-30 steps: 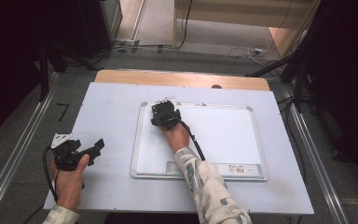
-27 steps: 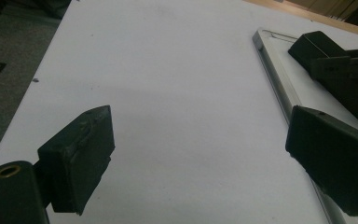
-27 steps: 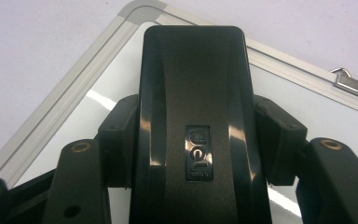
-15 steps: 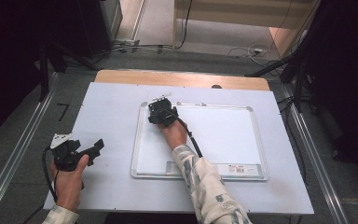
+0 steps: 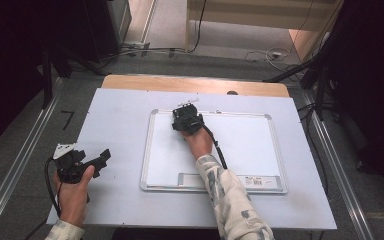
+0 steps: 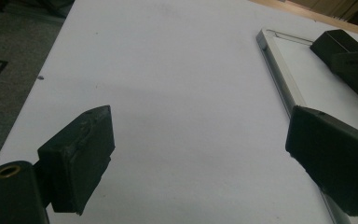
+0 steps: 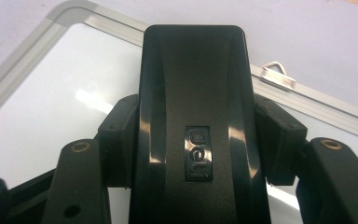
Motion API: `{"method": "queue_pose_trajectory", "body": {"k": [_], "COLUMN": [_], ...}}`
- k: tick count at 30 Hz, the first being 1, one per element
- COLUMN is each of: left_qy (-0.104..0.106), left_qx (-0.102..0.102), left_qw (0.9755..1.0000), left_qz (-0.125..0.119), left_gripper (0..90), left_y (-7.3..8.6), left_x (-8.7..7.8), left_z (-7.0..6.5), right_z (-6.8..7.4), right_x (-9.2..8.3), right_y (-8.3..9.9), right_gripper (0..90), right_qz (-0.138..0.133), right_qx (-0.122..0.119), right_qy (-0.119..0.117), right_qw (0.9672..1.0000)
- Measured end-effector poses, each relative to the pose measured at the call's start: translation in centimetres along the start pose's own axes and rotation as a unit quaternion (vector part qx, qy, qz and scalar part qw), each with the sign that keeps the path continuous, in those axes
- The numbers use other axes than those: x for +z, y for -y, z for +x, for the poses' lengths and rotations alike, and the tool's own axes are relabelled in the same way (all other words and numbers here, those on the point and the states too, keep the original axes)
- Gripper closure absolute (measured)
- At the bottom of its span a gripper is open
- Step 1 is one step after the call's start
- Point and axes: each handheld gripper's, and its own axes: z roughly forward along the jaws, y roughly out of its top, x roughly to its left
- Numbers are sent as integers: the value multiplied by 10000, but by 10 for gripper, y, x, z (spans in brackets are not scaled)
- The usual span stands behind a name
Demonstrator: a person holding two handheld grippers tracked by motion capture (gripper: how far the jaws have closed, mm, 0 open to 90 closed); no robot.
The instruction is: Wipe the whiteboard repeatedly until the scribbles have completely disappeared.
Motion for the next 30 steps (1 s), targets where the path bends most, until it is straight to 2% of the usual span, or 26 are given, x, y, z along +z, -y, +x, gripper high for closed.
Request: {"method": "queue_pose_trajectory", "body": {"k": [5, 9, 15, 23, 30], "left_qy": [-2, -6, 18, 36, 42], "left_qx": [19, 23, 51, 70, 59], "left_qw": [10000, 10000, 10000, 10000, 10000], "left_qz": [4, 5, 10, 1, 12], "left_gripper": [85, 85, 86, 86, 86], "left_y": [0, 0, 0, -1, -1], "left_x": [0, 0, 1, 2, 2], "left_z": [-1, -2, -3, -5, -4], "right_z": [0, 4, 21, 53, 58], "right_x": [-6, -11, -21, -27, -20], "right_y": [7, 14, 26, 33, 24], "right_gripper": [375, 375, 374, 375, 375], "right_qz": [-9, -8, -10, -46, -63], "right_qx": [27, -47, -185, -503, -513], "right_qy": [-13, -58, -167, -406, -470], "right_qw": [10000, 10000, 9997, 9979, 9976]}}
